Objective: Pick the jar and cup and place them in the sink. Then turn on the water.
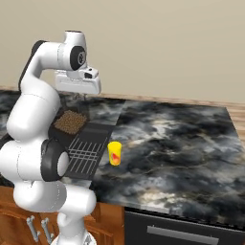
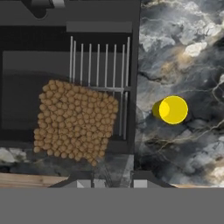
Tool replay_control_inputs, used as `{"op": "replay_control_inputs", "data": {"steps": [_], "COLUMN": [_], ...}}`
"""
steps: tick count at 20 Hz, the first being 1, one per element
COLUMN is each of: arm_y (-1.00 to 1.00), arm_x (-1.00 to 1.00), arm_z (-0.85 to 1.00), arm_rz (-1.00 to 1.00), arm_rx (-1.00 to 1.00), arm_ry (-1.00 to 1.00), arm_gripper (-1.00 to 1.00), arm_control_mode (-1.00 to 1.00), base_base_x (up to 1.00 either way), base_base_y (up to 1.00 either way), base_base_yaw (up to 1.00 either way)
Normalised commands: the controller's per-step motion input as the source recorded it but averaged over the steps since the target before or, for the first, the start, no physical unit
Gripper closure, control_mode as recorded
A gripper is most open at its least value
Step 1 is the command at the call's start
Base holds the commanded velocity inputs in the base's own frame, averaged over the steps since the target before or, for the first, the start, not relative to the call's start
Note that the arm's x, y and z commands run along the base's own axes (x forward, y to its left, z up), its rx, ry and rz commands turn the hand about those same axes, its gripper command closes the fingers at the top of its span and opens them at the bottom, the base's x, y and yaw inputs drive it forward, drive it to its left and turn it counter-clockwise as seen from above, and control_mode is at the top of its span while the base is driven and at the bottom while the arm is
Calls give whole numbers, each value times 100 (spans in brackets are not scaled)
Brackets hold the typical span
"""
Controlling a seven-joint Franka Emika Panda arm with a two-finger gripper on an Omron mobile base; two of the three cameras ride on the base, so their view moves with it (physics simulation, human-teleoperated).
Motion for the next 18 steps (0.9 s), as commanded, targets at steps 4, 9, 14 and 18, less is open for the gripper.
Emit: {"op": "replay_control_inputs", "data": {"steps": [4, 9, 14, 18], "arm_y": [0, 7, 24, 44], "arm_x": [0, 0, 0, -2], "arm_z": [0, 0, 0, -1], "arm_rz": [0, 0, 0, 0], "arm_rx": [0, 0, 0, 0], "arm_ry": [0, 0, 8, 13], "arm_gripper": [100, 100, 100, 100], "arm_control_mode": [-100, -100, -100, -100], "base_base_x": [0, 0, 0, 0], "base_base_y": [0, 0, 0, 0], "base_base_yaw": [0, 0, 0, 0]}}
